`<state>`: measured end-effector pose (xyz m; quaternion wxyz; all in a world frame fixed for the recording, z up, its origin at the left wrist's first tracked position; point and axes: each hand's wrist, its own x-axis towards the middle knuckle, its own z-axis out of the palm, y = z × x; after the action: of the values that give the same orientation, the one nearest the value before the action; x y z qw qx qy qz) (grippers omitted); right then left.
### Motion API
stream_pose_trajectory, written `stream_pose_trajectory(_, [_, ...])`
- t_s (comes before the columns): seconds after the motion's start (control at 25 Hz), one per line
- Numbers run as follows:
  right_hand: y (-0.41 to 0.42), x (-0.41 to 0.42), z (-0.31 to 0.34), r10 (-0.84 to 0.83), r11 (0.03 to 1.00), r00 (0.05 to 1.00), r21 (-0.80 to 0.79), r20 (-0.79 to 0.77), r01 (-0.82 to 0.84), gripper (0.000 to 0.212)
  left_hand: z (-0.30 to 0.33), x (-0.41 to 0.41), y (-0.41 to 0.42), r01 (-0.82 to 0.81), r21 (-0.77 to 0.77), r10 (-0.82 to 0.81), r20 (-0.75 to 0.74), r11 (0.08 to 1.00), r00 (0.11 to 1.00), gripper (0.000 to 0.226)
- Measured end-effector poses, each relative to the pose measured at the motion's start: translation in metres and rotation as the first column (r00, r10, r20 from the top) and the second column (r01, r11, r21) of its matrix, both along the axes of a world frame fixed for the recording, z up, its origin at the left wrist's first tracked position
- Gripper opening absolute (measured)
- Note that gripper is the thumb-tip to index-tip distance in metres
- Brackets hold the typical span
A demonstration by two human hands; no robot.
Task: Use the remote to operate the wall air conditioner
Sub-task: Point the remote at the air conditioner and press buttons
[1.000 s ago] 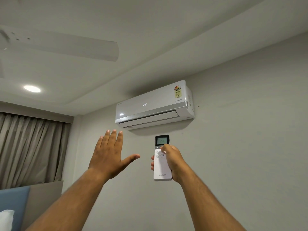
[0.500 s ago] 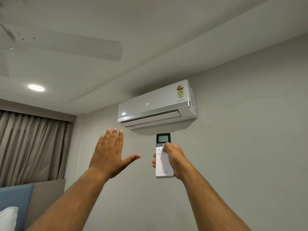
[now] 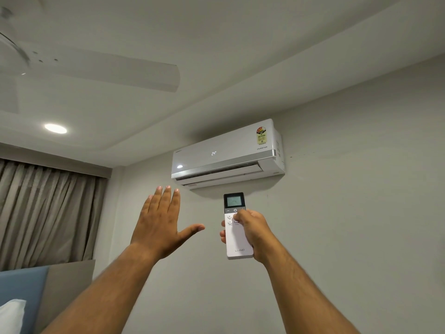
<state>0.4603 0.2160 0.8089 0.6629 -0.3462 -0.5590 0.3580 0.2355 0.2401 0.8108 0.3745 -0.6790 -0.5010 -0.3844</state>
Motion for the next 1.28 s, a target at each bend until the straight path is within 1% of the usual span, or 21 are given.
stream_pose_trajectory(0.2, [-0.005, -0.002, 0.004, -0.001, 1.000, 1.000, 0.020, -0.028, 0.001, 0.025, 0.001, -0.001, -0.003, -0.005, 0.013, 0.005, -0.007, 1.000, 1.000, 0.119])
stream_pose_trajectory(0.48, [-0.010, -0.004, 0.007, -0.008, 1.000, 1.000, 0.012, -0.019, 0.008, 0.029, 0.004, -0.003, -0.010, -0.009, 0.024, 0.009, 0.003, 1.000, 1.000, 0.120])
stream_pose_trajectory(0.64, [-0.013, -0.005, 0.008, -0.020, 0.999, 1.000, 0.036, -0.021, 0.021, 0.027, 0.002, -0.002, -0.016, -0.006, 0.028, 0.005, 0.012, 1.000, 1.000, 0.119])
stream_pose_trajectory(0.88, [-0.021, -0.005, 0.011, -0.005, 0.991, 0.997, 0.135, -0.080, 0.016, 0.022, 0.003, -0.001, -0.022, 0.004, 0.040, -0.005, 0.018, 0.999, 1.000, 0.117])
stream_pose_trajectory(1.0, [-0.025, -0.005, 0.012, -0.006, 0.991, 0.998, 0.131, -0.063, 0.014, 0.023, 0.004, 0.000, -0.026, 0.010, 0.048, -0.011, 0.020, 0.999, 1.000, 0.117])
stream_pose_trajectory(1.28, [-0.034, -0.009, 0.010, -0.007, 0.993, 0.999, 0.121, -0.045, 0.013, 0.016, 0.004, 0.003, -0.034, 0.033, 0.086, -0.035, 0.019, 0.996, 0.999, 0.113])
